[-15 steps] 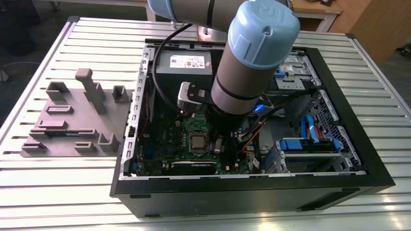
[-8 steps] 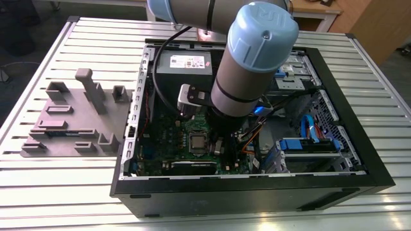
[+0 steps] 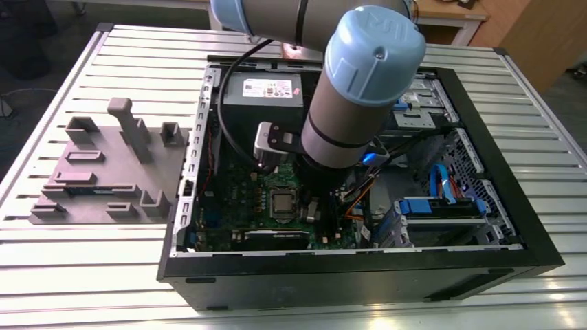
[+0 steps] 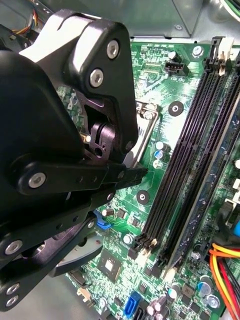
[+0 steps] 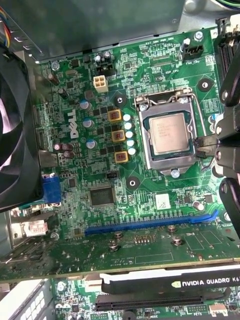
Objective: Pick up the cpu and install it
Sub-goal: 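Install the first cpu locking lever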
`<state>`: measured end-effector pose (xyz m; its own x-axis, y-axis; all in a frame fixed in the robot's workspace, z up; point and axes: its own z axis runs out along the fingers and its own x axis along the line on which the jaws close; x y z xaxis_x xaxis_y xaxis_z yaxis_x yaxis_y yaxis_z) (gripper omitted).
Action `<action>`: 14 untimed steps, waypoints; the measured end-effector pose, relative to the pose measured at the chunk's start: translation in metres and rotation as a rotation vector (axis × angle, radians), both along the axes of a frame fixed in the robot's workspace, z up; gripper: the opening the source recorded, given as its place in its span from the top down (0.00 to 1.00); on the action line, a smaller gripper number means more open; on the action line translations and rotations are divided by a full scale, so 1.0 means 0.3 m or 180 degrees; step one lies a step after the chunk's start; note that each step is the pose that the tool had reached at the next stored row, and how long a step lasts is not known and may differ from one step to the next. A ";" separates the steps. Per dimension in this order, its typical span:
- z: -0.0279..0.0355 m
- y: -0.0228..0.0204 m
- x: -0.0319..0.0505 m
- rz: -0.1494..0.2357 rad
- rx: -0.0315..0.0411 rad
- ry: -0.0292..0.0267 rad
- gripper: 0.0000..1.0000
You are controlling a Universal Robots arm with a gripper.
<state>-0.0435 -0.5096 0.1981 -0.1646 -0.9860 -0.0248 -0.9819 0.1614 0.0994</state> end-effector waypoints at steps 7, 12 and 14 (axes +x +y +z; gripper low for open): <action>-0.003 0.000 0.001 0.0012 0.0000 -0.0019 0.90; -0.007 0.000 0.002 0.0024 0.0001 -0.0037 0.90; -0.010 0.000 0.001 0.0027 0.0000 -0.0036 0.90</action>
<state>-0.0431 -0.5095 0.1951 -0.1561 -0.9874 -0.0267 -0.9842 0.1532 0.0882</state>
